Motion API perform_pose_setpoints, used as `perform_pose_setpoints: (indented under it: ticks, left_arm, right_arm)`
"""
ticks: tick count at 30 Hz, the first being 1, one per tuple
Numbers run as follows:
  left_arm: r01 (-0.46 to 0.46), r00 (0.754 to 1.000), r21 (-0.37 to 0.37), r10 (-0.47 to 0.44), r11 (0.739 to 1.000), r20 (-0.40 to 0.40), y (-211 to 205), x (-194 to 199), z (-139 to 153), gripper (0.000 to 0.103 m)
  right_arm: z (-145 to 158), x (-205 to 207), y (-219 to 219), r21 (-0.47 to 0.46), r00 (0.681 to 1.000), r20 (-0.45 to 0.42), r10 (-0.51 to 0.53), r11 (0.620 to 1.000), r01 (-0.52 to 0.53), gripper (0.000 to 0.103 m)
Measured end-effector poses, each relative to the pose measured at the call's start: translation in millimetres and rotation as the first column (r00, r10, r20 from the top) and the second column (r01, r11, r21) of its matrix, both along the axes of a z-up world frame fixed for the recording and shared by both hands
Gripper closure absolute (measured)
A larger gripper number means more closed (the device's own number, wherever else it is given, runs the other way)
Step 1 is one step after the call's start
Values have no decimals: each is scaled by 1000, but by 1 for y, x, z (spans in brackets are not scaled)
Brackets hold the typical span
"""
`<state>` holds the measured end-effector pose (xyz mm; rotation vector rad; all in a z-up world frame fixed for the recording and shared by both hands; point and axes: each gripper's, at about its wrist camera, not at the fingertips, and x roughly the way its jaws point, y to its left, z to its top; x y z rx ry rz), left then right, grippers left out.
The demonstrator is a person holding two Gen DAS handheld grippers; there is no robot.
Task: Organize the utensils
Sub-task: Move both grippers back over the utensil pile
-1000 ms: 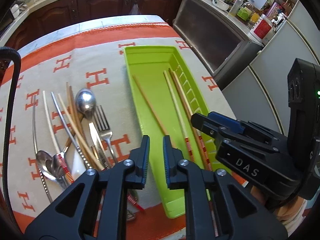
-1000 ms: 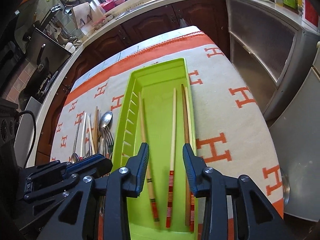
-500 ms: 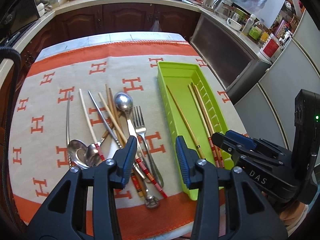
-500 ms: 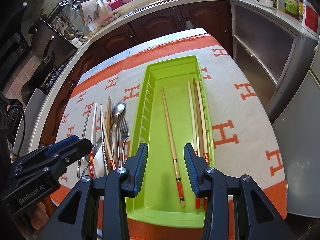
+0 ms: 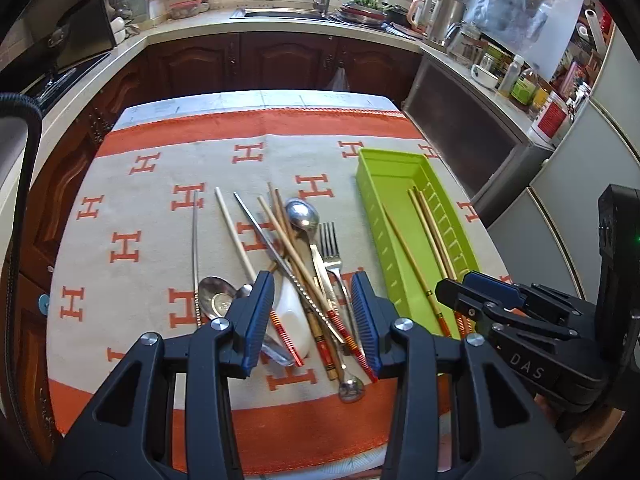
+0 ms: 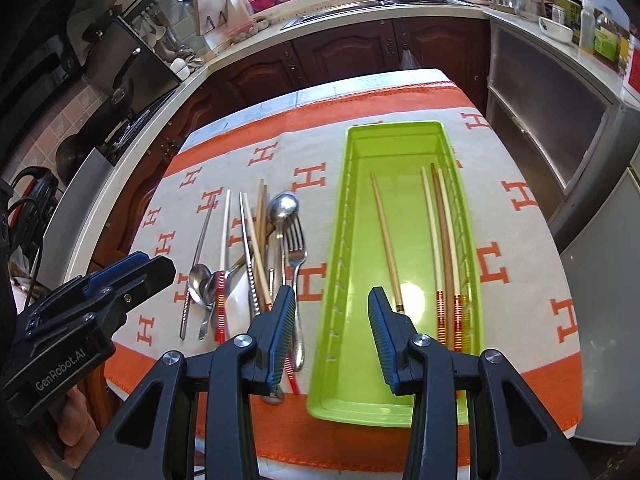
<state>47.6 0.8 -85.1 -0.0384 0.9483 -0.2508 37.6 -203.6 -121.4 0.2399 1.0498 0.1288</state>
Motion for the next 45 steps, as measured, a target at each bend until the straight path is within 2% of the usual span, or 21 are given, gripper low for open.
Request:
perform_pose_setpoints:
  ticks: [10,18,26,29,33,39,45]
  left_arm:
    - [-74,997,-25,74,997,-19,44,-1,-7,67]
    - [-154,986,-45,150,987,-77,95,7,-32,67]
    - [-207,966,-46,197,977,-168,131,19,-68,67]
    - [-208,961,-47,195,977,-195,135,25,-79,67]
    - [-207,954,-59,189,977,-232,137,32,-93,67]
    - [-203,950,-63,181,977,-256,137,44,-104,67]
    - [-204,946,-66,179,977,-269,137,55,-111,67]
  right_arm:
    - [10,6,42,-37,997,7,83,996,-83,65]
    - [9,26,86,-59,983,6,182,982,-181,65]
    - [-20,52,117,-106,968,-31,249,962,-251,65]
    - [-33,60,121,-112,963,-49,263,957,-267,72]
    - [-51,73,126,-87,954,-81,289,951,-295,80]
    - [-64,94,140,-28,945,-100,312,948,-316,80]
    - [-75,118,163,-8,932,-117,342,938,-345,80]
